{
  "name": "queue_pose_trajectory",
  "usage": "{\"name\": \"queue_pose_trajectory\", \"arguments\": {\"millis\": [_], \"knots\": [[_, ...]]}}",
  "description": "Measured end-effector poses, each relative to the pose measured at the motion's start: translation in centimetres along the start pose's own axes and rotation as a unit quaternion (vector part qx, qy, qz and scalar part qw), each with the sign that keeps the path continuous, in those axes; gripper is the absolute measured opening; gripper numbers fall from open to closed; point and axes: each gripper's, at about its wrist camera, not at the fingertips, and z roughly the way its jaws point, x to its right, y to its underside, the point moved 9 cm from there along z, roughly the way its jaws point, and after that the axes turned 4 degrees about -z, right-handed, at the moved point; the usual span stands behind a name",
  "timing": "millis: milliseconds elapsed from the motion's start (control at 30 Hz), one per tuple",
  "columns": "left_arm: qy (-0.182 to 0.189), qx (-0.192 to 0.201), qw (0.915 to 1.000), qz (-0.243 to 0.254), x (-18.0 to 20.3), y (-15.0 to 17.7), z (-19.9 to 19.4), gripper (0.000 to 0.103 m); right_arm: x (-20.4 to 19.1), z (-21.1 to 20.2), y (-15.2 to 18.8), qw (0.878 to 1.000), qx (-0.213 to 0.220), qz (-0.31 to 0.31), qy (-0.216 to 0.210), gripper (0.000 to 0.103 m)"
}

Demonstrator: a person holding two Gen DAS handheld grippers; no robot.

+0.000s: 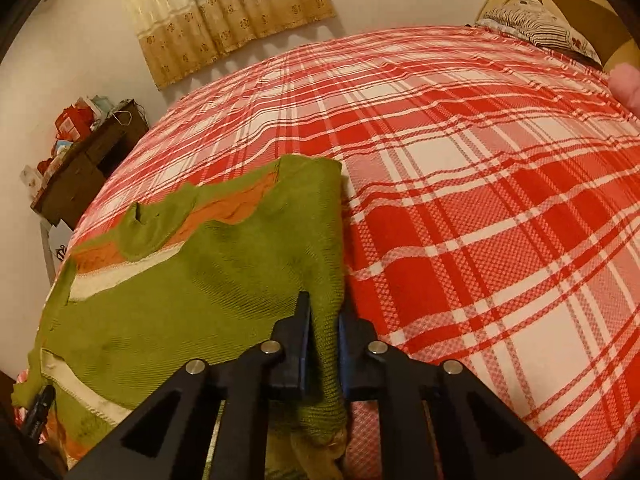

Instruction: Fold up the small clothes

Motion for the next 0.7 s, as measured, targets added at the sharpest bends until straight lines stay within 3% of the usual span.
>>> {"name": "queue_pose_trajectory", "arguments": {"millis": [100,167,300,400,500,700], "knots": [[0.0,0.001,1.0,0.0,0.0,0.0,0.0,0.103,1.9,-1.6,0.0,0.997,0.015,0.061,0.037,0.021],[-0.001,0.001,1.0,0.0,0.0,0.0,0.0,0.103,1.9,-3.5,-0.3,0.995,0.048,0.053,0.067,0.021],[-0.001,0.0,1.0,0.0,0.1,0.0,0.0,0.103,-3.2,-5.7,-0.6,0.995,0.084,-0.04,0.036,0.021],[-0.002,0.0,1.0,0.001,0.1,0.0,0.0,0.103,-6.7,-4.2,0.8,0.994,0.052,-0.093,0.007,0.021],[-0.003,-0.002,1.0,0.001,0.0,0.0,-0.1,0.103,-6.8,-0.6,3.0,0.996,0.013,-0.093,0.009,0.022],[-0.008,-0.008,0.9999,0.004,-0.2,0.0,0.2,0.103,-5.9,-1.0,2.9,0.997,0.027,-0.061,-0.027,0.022]]}}
